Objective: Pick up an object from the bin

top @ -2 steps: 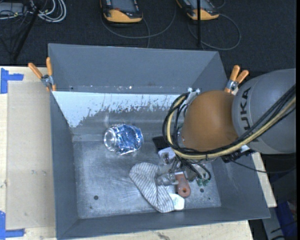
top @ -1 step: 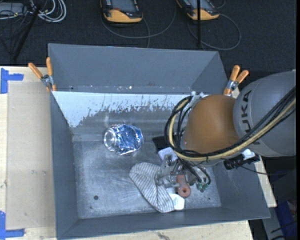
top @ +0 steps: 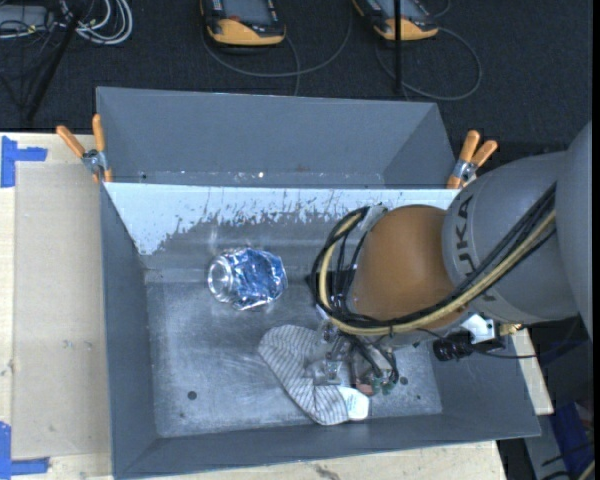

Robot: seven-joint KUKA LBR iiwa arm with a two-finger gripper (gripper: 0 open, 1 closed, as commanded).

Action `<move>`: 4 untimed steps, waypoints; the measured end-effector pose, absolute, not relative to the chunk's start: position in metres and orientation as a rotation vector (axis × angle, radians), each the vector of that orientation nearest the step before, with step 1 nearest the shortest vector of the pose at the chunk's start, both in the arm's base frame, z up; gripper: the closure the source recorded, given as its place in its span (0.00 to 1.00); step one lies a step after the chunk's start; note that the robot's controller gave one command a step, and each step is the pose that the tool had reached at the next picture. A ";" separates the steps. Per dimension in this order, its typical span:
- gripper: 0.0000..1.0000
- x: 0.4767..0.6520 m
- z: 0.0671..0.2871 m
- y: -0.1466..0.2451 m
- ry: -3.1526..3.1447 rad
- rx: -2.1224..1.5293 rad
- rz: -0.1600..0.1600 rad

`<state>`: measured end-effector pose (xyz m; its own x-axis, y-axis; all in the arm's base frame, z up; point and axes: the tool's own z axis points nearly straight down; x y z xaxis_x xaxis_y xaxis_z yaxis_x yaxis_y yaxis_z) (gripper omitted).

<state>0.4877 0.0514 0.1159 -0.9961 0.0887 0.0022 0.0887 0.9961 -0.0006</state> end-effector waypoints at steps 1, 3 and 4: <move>1.00 0.489 0.151 0.057 -3.130 0.113 0.001; 1.00 0.496 0.157 0.053 -3.149 0.131 -0.001; 1.00 0.492 0.106 0.052 -3.136 0.150 -0.001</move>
Offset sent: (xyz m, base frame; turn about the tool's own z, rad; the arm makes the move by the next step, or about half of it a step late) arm -0.0070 -0.0038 0.0233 0.0078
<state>0.4918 0.0522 0.1061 -0.9955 -0.0951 0.0019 -0.0951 0.9955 0.0005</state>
